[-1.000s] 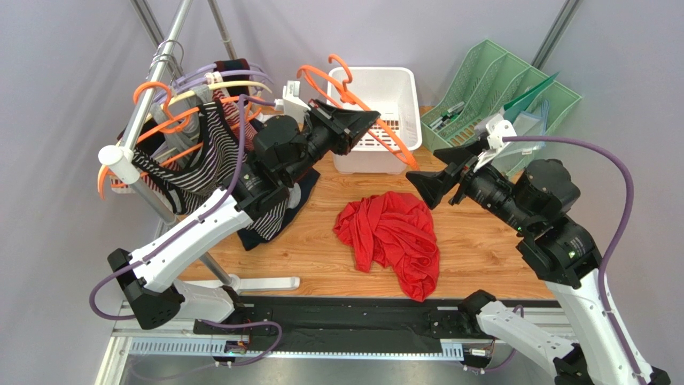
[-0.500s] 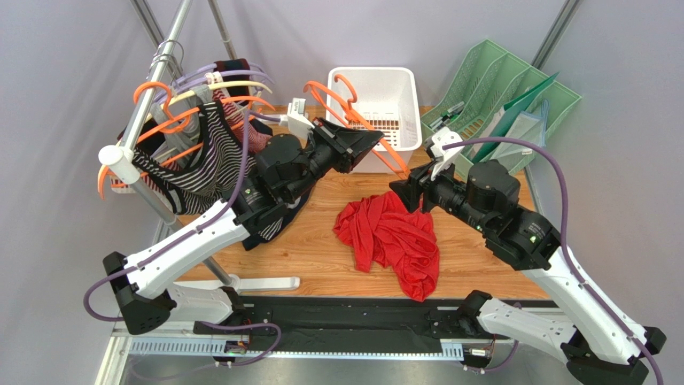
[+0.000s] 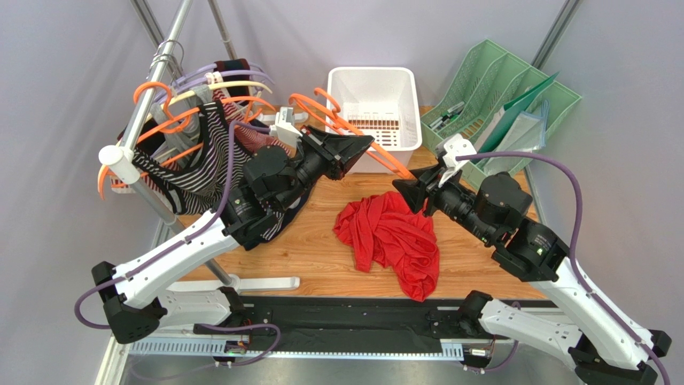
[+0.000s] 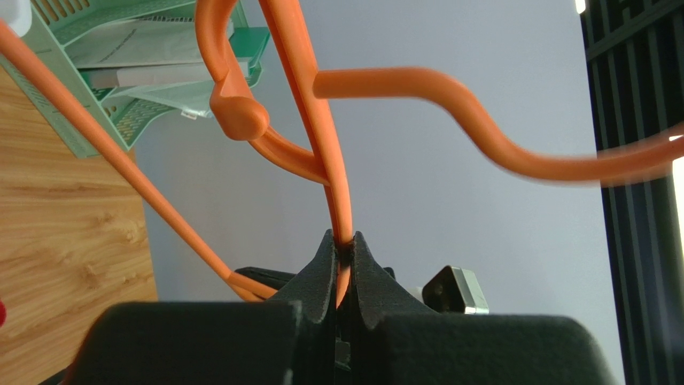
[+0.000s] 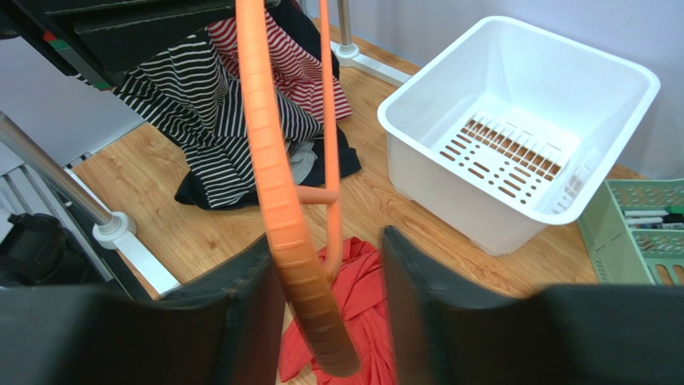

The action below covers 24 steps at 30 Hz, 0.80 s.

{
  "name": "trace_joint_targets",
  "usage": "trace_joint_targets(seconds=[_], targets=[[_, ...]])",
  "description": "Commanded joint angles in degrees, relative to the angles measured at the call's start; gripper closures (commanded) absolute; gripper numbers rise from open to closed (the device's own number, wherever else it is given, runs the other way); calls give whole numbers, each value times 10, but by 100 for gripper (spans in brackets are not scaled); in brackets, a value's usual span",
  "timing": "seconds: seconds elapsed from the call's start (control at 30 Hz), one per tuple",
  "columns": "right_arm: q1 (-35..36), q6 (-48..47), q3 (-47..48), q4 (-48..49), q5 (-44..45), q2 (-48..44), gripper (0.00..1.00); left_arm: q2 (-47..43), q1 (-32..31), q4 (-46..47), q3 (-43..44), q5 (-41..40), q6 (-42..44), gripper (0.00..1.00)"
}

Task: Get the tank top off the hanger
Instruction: Place the hanger at the clothesline.

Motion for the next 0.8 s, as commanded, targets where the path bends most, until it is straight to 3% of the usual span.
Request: trace_joint_targets(seconds=[0.0,0.1,0.13,0.27,0.4,0.43,0.6,0.77], targets=[[9,-10,10,36,4,12,68,-14,-5,27,3,1,-7,100],[10,-11,9,37,5,14,97,-14,-7,27,2,8,-8,100],[10,-11,10,35,7,13,100,-14,-8,26,2,15,-2,100],[9,20,24,2,32,-1,100,-24,-8,1,2,40,36,97],[9,46,31,-65,73,-40,100,-59,-8,-8,-13,73,117,41],[10,54,32,-96,96,-46,100,-64,-8,-8,-22,90,129,36],[10,85,67,-212,146,-73,100,-96,-8,8,-43,167,268,29],[10,110,86,-298,88,-99,100,-142,-8,-8,-75,283,403,29]])
